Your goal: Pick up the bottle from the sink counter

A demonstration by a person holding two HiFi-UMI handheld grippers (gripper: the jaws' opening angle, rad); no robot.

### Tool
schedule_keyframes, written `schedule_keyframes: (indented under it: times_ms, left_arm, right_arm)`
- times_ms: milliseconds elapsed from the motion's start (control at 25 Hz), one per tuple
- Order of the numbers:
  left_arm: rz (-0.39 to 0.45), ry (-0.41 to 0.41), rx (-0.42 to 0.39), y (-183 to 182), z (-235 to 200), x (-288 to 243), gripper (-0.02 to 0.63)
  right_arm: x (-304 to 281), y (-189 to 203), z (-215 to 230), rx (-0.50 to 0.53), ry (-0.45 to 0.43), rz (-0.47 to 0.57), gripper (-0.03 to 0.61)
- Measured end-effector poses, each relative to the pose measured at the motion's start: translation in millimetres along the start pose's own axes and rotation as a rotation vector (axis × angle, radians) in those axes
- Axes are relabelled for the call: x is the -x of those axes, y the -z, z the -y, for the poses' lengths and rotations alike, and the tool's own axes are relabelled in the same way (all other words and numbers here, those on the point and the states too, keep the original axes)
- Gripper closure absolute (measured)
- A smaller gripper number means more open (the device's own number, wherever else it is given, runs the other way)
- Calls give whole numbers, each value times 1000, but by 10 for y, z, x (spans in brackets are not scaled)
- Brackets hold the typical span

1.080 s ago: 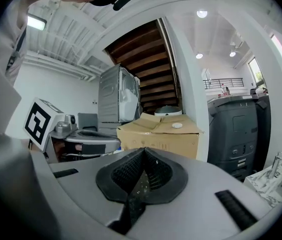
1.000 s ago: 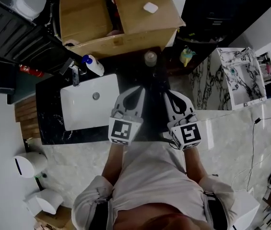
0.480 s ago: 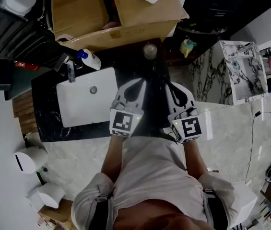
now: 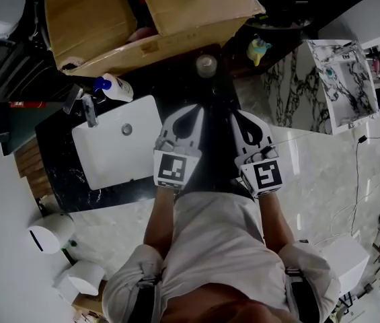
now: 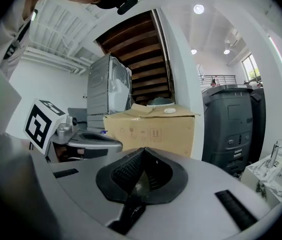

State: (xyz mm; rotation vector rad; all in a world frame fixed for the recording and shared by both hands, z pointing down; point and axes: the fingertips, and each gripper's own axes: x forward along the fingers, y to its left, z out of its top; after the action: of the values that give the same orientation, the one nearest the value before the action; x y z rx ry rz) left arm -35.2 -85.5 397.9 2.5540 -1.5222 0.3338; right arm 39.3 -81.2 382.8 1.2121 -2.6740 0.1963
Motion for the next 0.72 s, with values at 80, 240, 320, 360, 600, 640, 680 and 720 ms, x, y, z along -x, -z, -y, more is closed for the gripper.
schedule_keyframes:
  times_ms: [80,240,320,360,600,640,680,720]
  left_arm:
    - [-8,8,-26,55,-28,-59,612]
    - [-29,19,-47,161,-67,-169,612]
    - [-36,23,-51,206,-99,-222,612]
    - [-39,22,-52,226,-122,-249,612]
    - [-58,26,-28,367,-231,-390,612]
    - [-60,28,-24,385,-239,-412,612]
    - [-62,29,-21,402,-246,-432,612]
    - [-64,30,-18,419,-253,-452,612]
  right_arm:
    - [-65,59,-1,3,1,-15,581]
    - [-166,178,-12,-1,-9,-42,581]
    - [-205,235,-13,-5,-9,-54,581]
    - [-225,260,-13,-7,-10,-60,581]
    - [-348,366,-19,-3,-23,-71,581]
    - [-365,382,-16,-4,-24,-72,581]
    - [-383,399,-12,-5,-24,-75,581]
    - [-401,417,-5,-6,-24,-77,581]
